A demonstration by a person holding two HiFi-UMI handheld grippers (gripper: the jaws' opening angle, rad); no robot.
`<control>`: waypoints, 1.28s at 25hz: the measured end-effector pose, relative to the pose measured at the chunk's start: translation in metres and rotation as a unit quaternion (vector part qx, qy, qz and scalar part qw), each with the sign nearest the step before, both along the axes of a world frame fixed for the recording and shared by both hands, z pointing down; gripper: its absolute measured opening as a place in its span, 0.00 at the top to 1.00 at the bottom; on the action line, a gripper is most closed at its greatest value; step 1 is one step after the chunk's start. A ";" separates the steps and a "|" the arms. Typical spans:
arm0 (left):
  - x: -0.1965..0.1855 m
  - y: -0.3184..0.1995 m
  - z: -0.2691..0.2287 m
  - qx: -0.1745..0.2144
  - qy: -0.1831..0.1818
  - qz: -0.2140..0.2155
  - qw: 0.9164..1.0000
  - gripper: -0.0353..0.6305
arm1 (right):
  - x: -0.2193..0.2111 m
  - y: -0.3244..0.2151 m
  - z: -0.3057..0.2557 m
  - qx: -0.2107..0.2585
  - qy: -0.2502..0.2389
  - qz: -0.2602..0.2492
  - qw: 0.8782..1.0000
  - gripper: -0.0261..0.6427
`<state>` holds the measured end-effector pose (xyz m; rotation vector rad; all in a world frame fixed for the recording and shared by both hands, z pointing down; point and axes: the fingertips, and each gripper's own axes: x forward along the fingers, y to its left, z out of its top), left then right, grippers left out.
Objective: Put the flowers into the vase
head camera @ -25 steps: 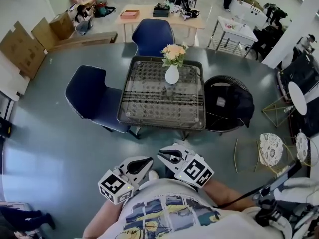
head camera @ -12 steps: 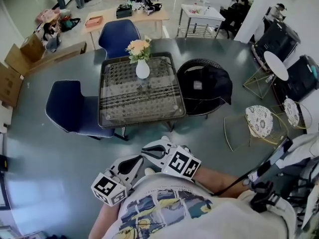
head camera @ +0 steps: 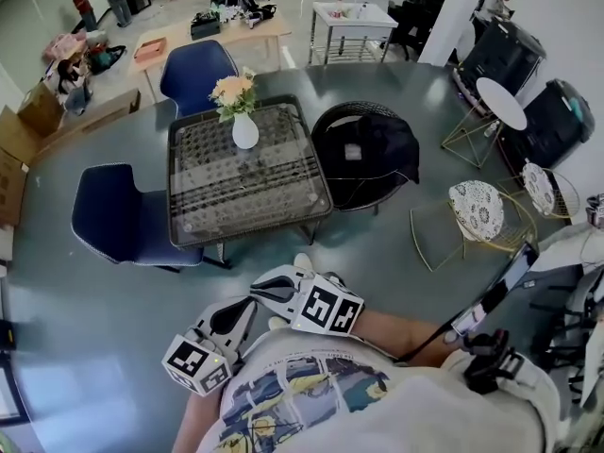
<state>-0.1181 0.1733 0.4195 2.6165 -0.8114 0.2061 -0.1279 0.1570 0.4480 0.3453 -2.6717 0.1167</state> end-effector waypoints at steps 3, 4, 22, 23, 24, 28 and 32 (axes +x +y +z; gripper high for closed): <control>0.001 0.000 0.001 0.000 0.001 0.003 1.000 0.93 | 0.001 0.000 0.001 -0.001 0.000 0.003 1.000 0.92; 0.002 0.000 0.001 -0.001 0.001 0.005 1.000 0.93 | 0.002 0.000 0.001 -0.002 -0.001 0.005 1.000 0.92; 0.017 -0.004 0.003 -0.007 0.003 0.033 0.999 0.93 | 0.017 -0.005 0.001 -0.001 0.015 0.021 1.000 0.93; 0.017 -0.005 0.003 -0.009 0.003 0.033 0.999 0.93 | 0.018 -0.006 0.003 -0.002 0.016 0.021 1.000 0.93; 0.017 -0.006 0.003 -0.011 0.003 0.032 0.999 0.93 | 0.019 -0.007 0.004 -0.003 0.018 0.021 1.000 0.93; 0.015 -0.014 0.004 -0.015 0.003 0.021 1.000 0.93 | 0.021 -0.018 0.006 -0.002 0.019 0.016 1.000 0.93; 0.017 -0.026 0.007 -0.015 0.005 0.017 1.000 0.93 | 0.022 -0.033 0.007 0.005 0.021 0.006 1.000 0.93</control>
